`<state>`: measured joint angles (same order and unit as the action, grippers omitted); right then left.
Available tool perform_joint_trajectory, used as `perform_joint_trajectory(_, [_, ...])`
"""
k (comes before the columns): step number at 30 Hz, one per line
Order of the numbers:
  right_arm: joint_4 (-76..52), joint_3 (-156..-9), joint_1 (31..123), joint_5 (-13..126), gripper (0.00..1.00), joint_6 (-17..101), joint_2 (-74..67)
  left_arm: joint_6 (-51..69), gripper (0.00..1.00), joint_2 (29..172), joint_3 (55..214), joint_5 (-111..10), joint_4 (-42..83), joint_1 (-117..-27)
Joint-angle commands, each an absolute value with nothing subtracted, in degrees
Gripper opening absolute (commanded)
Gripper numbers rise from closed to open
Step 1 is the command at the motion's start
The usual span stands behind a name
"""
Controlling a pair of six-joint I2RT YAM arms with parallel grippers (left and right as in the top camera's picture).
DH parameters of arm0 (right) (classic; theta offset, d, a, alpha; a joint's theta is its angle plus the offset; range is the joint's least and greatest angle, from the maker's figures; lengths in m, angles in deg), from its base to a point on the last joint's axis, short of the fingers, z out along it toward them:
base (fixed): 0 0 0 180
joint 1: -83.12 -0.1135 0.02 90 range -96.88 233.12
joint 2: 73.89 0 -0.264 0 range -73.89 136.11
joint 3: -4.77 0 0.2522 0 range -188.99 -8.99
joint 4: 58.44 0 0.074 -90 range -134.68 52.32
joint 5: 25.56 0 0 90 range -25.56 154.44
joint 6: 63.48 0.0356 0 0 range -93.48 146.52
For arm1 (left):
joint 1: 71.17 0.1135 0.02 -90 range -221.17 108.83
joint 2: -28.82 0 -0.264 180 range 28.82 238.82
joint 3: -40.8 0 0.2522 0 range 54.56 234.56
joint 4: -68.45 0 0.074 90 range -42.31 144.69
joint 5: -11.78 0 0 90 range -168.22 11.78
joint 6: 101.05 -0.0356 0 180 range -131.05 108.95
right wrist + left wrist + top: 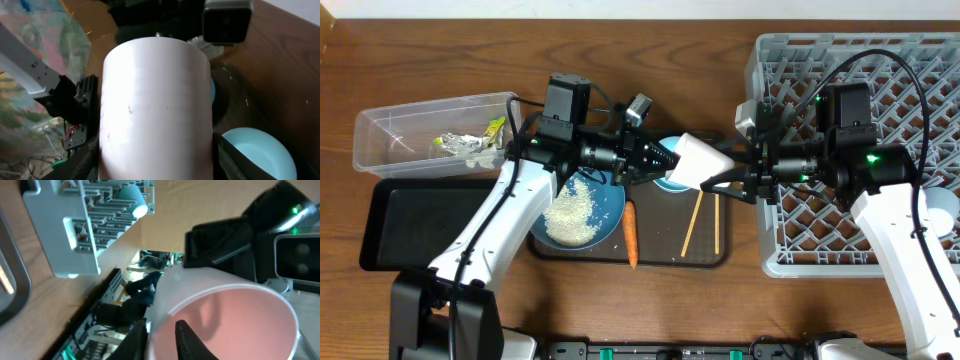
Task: Sort waste into correct bins and load items into the dishwasher rack
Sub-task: 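Hand the pink cup from left gripper to right gripper, then place the pink cup in the dish rack with right gripper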
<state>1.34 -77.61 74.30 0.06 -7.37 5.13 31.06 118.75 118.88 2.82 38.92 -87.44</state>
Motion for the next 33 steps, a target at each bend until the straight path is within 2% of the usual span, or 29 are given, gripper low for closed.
perform_joint_trajectory(1, [1.4, -77.6, 74.3, 6.5, 0.39, -0.4, 5.1, 28.3, 0.22, 118.8, 119.3, 3.1, 39.6, -87.3])
perform_joint_trajectory(5, [1.9, -79.2, 78.1, 19.1, 0.39, 11.5, 3.9, 22.0, 0.22, 118.8, 119.3, -3.7, 37.6, -86.9])
perform_joint_trajectory(8, [5.4, -82.3, 82.4, 26.2, 0.33, 17.9, 3.0, 16.7, 0.22, 118.8, 119.3, -14.1, 32.7, -86.9])
perform_joint_trajectory(12, [13.5, -88.9, 89.7, 33.1, 0.24, 21.6, 3.0, 9.9, 0.21, 118.8, 119.3, -33.6, 23.6, -86.9])
perform_joint_trajectory(16, [19.6, -95.5, 98.2, 40.2, 0.25, 23.2, 3.4, 6.8, 0.21, 118.4, 119.3, -44.3, 17.8, -86.9])
perform_joint_trajectory(26, [22.0, -102.0, 119.8, 43.6, 0.20, 34.2, 13.5, 5.9, 0.21, 115.7, 119.3, -47.7, 15.3, -86.9])
perform_joint_trajectory(33, [21.6, -103.1, 129.0, 43.0, 0.22, 37.7, 23.7, 4.1, 0.21, 113.8, 119.3, -49.4, 14.2, -86.9])
